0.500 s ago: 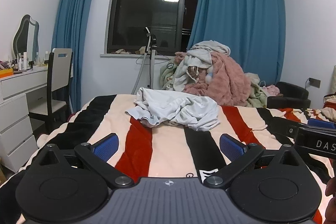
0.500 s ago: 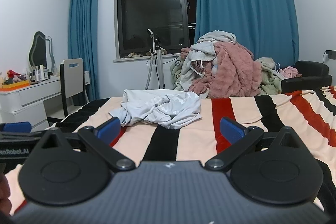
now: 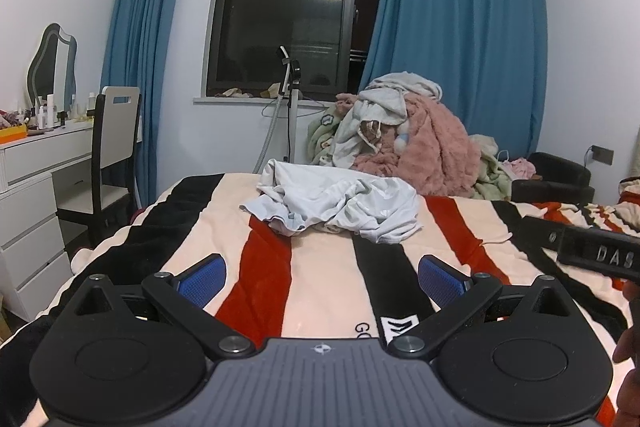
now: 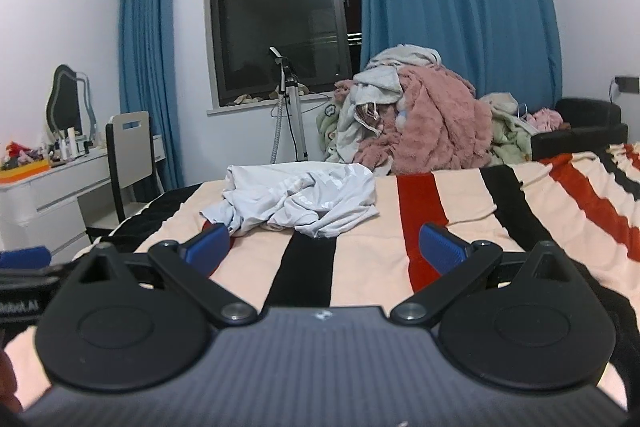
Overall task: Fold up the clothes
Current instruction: 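Move both tools toward the crumpled white T-shirt on the bed, then grasp the white T-shirt with the left gripper while the right gripper grasps another part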
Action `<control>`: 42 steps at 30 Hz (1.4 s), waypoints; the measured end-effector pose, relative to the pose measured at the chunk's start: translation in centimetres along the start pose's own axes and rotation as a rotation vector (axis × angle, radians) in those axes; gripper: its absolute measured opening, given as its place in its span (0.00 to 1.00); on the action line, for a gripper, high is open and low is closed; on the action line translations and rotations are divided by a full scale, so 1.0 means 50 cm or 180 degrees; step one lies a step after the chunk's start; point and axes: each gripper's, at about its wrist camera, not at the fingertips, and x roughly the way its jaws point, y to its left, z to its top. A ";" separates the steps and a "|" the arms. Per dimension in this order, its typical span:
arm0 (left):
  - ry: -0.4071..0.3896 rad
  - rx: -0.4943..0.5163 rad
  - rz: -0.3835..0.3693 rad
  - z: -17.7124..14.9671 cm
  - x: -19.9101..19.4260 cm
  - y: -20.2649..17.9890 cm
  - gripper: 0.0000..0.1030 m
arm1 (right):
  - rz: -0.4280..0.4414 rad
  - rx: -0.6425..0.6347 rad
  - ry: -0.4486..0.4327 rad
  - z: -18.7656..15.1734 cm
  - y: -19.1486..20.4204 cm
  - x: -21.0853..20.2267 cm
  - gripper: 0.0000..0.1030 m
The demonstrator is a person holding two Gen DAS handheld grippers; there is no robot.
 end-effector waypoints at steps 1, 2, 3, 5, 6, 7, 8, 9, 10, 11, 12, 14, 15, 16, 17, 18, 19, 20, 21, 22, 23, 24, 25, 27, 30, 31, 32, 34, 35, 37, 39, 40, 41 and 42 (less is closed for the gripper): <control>0.0019 0.0004 0.0004 -0.002 0.003 -0.002 1.00 | 0.0009 0.0037 0.0004 0.001 -0.005 0.002 1.00; 0.0036 0.0003 0.0005 -0.003 0.006 -0.002 1.00 | 0.0019 0.0074 0.0009 0.002 -0.010 0.005 1.00; 0.0053 0.0000 0.0005 -0.005 0.009 -0.003 1.00 | 0.0025 0.0106 0.0017 0.003 -0.014 0.007 1.00; 0.0070 0.0006 0.0002 -0.008 0.011 -0.005 1.00 | 0.0009 0.0149 0.0049 0.006 -0.022 0.011 1.00; 0.0076 0.0011 -0.0002 -0.009 0.012 -0.006 1.00 | -0.0035 0.0147 0.0050 0.007 -0.025 0.011 1.00; 0.0081 0.0016 -0.0005 -0.011 0.012 -0.008 1.00 | -0.0090 0.0134 0.0033 0.007 -0.026 0.011 1.00; 0.0077 0.0017 -0.0016 -0.011 0.012 -0.010 1.00 | -0.0123 0.0121 0.0008 0.008 -0.027 0.010 1.00; 0.0069 0.0022 -0.0026 -0.012 0.010 -0.011 1.00 | -0.0144 0.0123 -0.0013 0.009 -0.030 0.009 1.00; 0.0061 0.0027 -0.0036 -0.014 0.008 -0.013 1.00 | -0.0142 0.0150 -0.0023 0.011 -0.035 0.008 1.00; 0.0053 0.0032 -0.0046 -0.015 0.006 -0.014 1.00 | -0.0134 0.0185 -0.0033 0.012 -0.037 0.009 1.00; 0.0067 0.0043 -0.0040 -0.016 0.006 -0.015 1.00 | -0.0124 0.0219 -0.0050 0.014 -0.039 0.008 1.00; 0.0113 0.0046 -0.0033 -0.017 0.009 -0.016 1.00 | -0.0141 0.0251 -0.0096 0.019 -0.041 0.008 1.00; 0.0138 0.0044 -0.0036 -0.018 0.010 -0.017 1.00 | -0.0188 0.0244 -0.0129 0.022 -0.041 0.006 1.00; 0.0143 0.0045 -0.0042 -0.018 0.011 -0.019 1.00 | -0.0225 0.0251 -0.0162 0.026 -0.043 0.005 1.00; 0.0149 0.0056 -0.0044 -0.018 0.014 -0.022 1.00 | -0.0245 0.0280 -0.0192 0.031 -0.049 0.003 1.00; 0.0185 0.0111 -0.0056 -0.015 0.025 -0.028 1.00 | -0.0265 0.0308 -0.0223 0.037 -0.055 0.001 1.00; 0.0223 0.0168 -0.0067 -0.012 0.036 -0.034 1.00 | -0.0255 0.0363 -0.0236 0.043 -0.063 0.000 1.00; 0.0267 0.0244 -0.0067 -0.006 0.053 -0.043 1.00 | -0.0217 0.0458 -0.0222 0.052 -0.075 0.002 1.00; 0.0314 0.0340 -0.0063 0.000 0.077 -0.054 1.00 | -0.0205 0.0553 -0.0205 0.061 -0.085 0.006 1.00; 0.0352 0.0441 -0.0072 0.004 0.103 -0.064 1.00 | -0.0182 0.0643 -0.0179 0.067 -0.094 0.010 1.00; 0.0378 0.0527 -0.0117 0.005 0.130 -0.072 1.00 | -0.0123 0.0707 -0.0129 0.069 -0.098 0.016 1.00; 0.0418 0.0648 -0.0170 0.004 0.162 -0.081 1.00 | -0.0011 0.0713 -0.0048 0.066 -0.098 0.025 1.00; 0.0460 0.0771 -0.0223 0.003 0.194 -0.090 1.00 | 0.0113 0.0642 0.0075 0.060 -0.095 0.037 1.00; 0.0508 0.1102 -0.0122 -0.002 0.268 -0.107 1.00 | 0.0127 0.0466 0.0240 0.046 -0.083 0.056 1.00; 0.0606 0.1342 0.0007 -0.005 0.389 -0.114 0.99 | 0.0077 0.0483 0.0348 0.031 -0.085 0.076 1.00; 0.0648 0.1416 0.0056 -0.006 0.433 -0.114 0.99 | 0.0106 0.0564 0.0383 0.026 -0.093 0.085 1.00; 0.0652 0.1547 0.0133 -0.011 0.474 -0.117 0.99 | 0.0127 0.0633 0.0412 0.020 -0.100 0.094 1.00; 0.0646 0.1856 0.0268 -0.022 0.563 -0.122 0.99 | 0.0096 0.0682 0.0465 0.006 -0.108 0.117 1.00; 0.0641 0.2007 0.0338 -0.029 0.605 -0.123 0.98 | 0.0069 0.0686 0.0496 -0.003 -0.112 0.129 1.00; 0.0725 0.2298 0.0514 -0.044 0.695 -0.125 0.95 | 0.0016 0.0681 0.0577 -0.018 -0.126 0.165 1.00; 0.0745 0.2453 0.0538 -0.051 0.768 -0.123 0.95 | -0.0011 0.0691 0.0651 -0.037 -0.134 0.194 1.00; 0.0716 0.2487 0.0526 -0.049 0.793 -0.123 0.95 | -0.0016 0.0691 0.0684 -0.046 -0.136 0.208 1.00; 0.0685 0.2520 0.0515 -0.046 0.817 -0.123 0.95 | -0.0018 0.0685 0.0716 -0.053 -0.136 0.222 1.00; 0.0682 0.2503 0.0557 -0.039 0.841 -0.122 0.94 | -0.0022 0.0680 0.0749 -0.060 -0.136 0.236 1.00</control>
